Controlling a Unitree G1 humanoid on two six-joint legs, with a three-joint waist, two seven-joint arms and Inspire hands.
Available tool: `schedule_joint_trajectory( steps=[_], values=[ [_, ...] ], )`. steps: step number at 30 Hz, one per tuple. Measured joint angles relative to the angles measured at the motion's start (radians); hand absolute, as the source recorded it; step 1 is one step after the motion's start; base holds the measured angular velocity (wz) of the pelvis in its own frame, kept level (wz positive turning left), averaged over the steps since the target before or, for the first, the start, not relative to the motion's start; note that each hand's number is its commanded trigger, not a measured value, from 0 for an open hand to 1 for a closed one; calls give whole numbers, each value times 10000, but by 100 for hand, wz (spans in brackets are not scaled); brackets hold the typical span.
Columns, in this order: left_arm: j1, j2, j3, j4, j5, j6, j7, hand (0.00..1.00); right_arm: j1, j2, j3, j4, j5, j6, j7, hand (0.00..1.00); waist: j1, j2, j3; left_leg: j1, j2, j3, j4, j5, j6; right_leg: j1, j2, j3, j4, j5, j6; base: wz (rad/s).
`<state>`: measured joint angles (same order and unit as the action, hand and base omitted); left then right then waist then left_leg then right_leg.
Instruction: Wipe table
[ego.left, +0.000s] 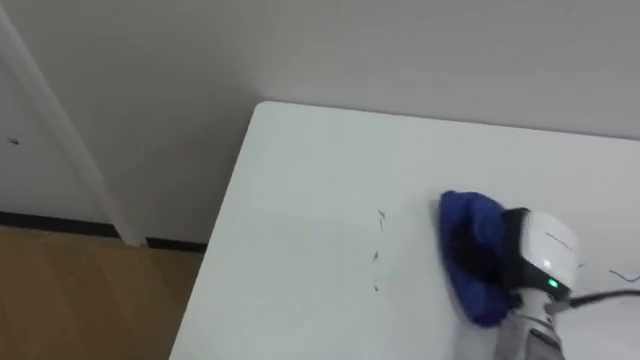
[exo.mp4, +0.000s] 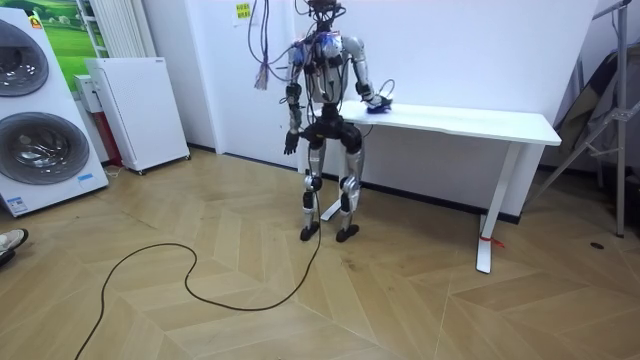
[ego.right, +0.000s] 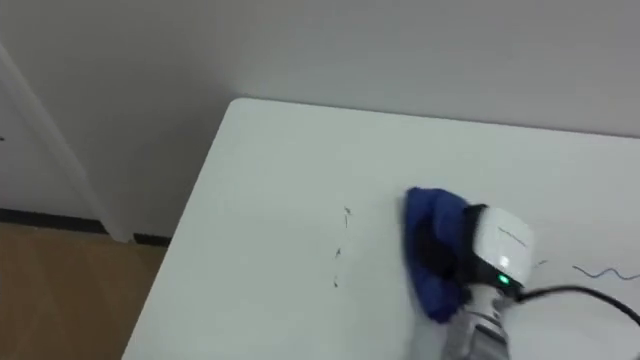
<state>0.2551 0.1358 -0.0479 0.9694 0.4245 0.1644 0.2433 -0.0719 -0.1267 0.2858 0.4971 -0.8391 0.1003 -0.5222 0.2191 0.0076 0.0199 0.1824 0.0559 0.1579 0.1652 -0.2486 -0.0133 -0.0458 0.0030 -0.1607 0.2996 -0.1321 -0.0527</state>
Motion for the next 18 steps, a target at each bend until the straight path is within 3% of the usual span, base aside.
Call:
schedule_joint_trajectory(
  steps=[2, 4, 6, 7, 8, 9, 10, 11, 13, 15, 17, 18],
  values=[
    [-121, -9, -154, -14, -139, -11, -21, 0, -708, 66, 826, 282, -227, -195, 195, 100, 229, 0, 83, -312, -99, 44, 443, -138, 64, -457, -320, -387, 701, -277, -6, 4],
    [-200, -15, -151, 165, -210, -34, -118, 0, -1001, 73, 859, 567, -392, -393, 168, 100, 352, 94, 110, -551, -129, 40, 817, -243, 170, -654, -495, -557, 999, -337, 42, 15],
    [-249, 38, -109, 360, -222, -41, -202, 0, -1223, 16, 780, 931, -402, -470, 45, 100, 320, 214, 84, -857, -16, 16, 1253, -507, 252, -865, -600, -793, 1124, -351, 114, 4],
    [-299, 91, 58, 388, -213, -63, -221, 0, -1267, 42, 661, 1154, -393, -487, -55, 100, 406, 364, 101, -1108, 173, 79, 1412, -586, 289, -996, -718, -1030, 1562, -464, 403, 28],
    [-476, 159, 115, 391, -203, -157, -228, 0, -1211, 12, 477, 1335, -256, -506, -289, 100, 362, 367, 104, -1309, 300, 132, 1739, -656, 246, -1278, -1432, -1415, 2832, -831, 592, 46],
    [-579, 194, 111, 367, -200, -218, -230, 0, -1180, -2, 409, 1466, -175, -515, -445, 100, 379, 334, 83, -1356, 376, 338, 1815, -678, 206, -1333, -1891, -1491, 3338, -987, 673, 73],
    [-761, 296, 51, 314, -202, -337, -233, 0, -1147, -21, 377, 1716, -35, -514, -768, 100, 387, 251, 33, -1394, 541, 590, 1932, -686, 114, -1266, -2774, -1430, 3811, -1128, 856, 54],
    [-917, 389, 37, 321, -210, -451, -235, 0, -1163, -15, 396, 2008, 180, -605, -1060, 100, 481, 243, 27, -1453, 748, 606, 2154, -737, -9, -1048, -3385, -1343, 3698, -1061, 980, 36],
    [-1159, 569, 55, 318, -204, -527, -237, 0, -1151, -5, 410, 2306, 332, -898, -1367, 100, 638, 181, -10, -1669, 1134, 464, 2521, -864, -255, -826, -3883, -893, 2819, -778, 1290, 13],
    [-1363, 747, 23, 323, -205, -596, -238, 0, -1187, -8, 409, 2454, 443, -1153, -1609, 100, 662, 115, -48, -1898, 1556, 197, 2793, -869, -589, -457, -4086, -814, 1625, -116, 1371, 20],
    [-1641, 943, 32, 327, -202, -611, -237, 0, -1014, -9, 313, 2501, 619, -1561, -1931, 100, 602, -45, -107, -2181, 2099, -316, 2958, -781, -1194, 99, -4127, -1330, 338, 765, 1597, 36],
    [-1696, 975, 54, 324, -204, -606, -229, 0, -961, -9, 237, 2507, 611, -1729, -1963, 100, 600, -128, -144, -2240, 2187, -446, 2952, -738, -1363, 124, -4122, -1474, 242, 877, 1669, 31]
  ],
)
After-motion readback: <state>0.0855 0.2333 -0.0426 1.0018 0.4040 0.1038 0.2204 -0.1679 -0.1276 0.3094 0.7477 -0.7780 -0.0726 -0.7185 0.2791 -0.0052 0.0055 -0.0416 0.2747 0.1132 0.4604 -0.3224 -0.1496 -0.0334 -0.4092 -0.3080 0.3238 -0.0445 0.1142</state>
